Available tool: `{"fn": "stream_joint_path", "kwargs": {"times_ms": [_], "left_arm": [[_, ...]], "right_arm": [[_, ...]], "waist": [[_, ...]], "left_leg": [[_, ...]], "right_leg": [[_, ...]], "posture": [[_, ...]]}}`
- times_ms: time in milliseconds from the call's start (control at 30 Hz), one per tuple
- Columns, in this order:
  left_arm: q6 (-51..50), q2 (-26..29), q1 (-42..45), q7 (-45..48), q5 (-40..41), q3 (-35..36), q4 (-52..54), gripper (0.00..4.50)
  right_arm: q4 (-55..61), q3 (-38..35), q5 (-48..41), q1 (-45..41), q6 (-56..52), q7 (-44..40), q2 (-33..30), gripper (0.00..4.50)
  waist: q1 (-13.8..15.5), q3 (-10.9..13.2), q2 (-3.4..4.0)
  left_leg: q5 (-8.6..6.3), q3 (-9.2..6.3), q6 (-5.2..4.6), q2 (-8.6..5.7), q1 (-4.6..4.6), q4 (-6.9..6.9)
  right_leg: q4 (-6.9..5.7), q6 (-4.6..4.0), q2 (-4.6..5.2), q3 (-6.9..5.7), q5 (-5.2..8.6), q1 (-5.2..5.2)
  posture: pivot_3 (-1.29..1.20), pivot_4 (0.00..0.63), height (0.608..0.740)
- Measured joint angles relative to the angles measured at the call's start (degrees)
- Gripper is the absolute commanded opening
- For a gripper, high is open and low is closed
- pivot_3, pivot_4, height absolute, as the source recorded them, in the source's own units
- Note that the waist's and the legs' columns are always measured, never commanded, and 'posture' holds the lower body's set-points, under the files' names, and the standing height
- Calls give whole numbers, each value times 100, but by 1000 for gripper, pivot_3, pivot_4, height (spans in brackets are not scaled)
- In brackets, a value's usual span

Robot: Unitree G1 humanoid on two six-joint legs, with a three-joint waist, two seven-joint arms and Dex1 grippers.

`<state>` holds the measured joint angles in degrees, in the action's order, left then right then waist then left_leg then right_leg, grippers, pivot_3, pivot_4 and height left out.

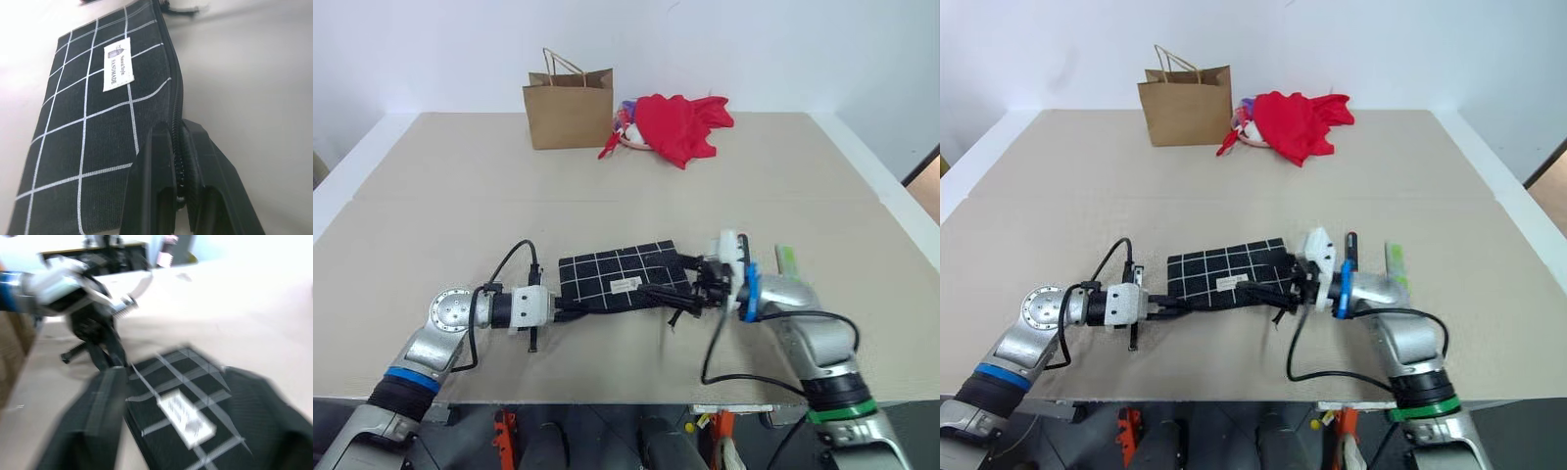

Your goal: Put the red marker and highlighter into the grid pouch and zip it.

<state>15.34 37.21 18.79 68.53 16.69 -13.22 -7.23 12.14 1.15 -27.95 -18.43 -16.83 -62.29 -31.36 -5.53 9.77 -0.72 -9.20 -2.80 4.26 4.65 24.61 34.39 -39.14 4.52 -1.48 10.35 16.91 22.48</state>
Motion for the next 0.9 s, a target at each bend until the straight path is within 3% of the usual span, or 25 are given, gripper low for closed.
{"fn": "stream_joint_path", "kwargs": {"times_ms": [233, 567, 633, 700, 900], "left_arm": [[-1681, 191, 114, 282, 980, 325, 786, 0], [-2315, 191, 164, 433, 1116, 471, 1032, 0], [-2337, 190, 164, 439, 1116, 472, 1066, 0], [-2407, 189, 163, 435, 1118, 476, 1106, 0], [-2468, 177, 161, 420, 1121, 527, 1160, 0]], "right_arm": [[-29, -695, 128, 1324, 1000, -289, -513, 4463], [-465, -783, 441, 1469, 2275, -279, -449, 4463], [-470, -784, 462, 1345, 2464, -250, -422, 4060], [-469, -784, 439, 1332, 2500, -254, -398, 3305], [-459, -771, 227, 1358, 2491, -394, -396, 157]], "waist": [[61, 2, -3], [51, 5, -5], [55, 5, -5], [70, 5, -5], [84, 5, -5]], "left_leg": [[-26, -23, -15, 0, 0, 0], [-15, -27, 2, -2, -7, 8], [-14, -28, 4, -2, -7, 8], [-14, -29, 4, -2, -6, 6], [-15, -31, 4, -2, -5, 3]], "right_leg": [[0, -16, -3, -23, 29, -4], [-1, -17, -2, -23, 15, -14], [-1, -17, -2, -23, 14, -14], [-1, -17, -2, -24, 15, -14], [-1, -18, -2, -27, 17, -14]], "posture": [[0, 150, 740], [0, 150, 740], [0, 150, 740], [0, 150, 740], [0, 150, 740]]}}
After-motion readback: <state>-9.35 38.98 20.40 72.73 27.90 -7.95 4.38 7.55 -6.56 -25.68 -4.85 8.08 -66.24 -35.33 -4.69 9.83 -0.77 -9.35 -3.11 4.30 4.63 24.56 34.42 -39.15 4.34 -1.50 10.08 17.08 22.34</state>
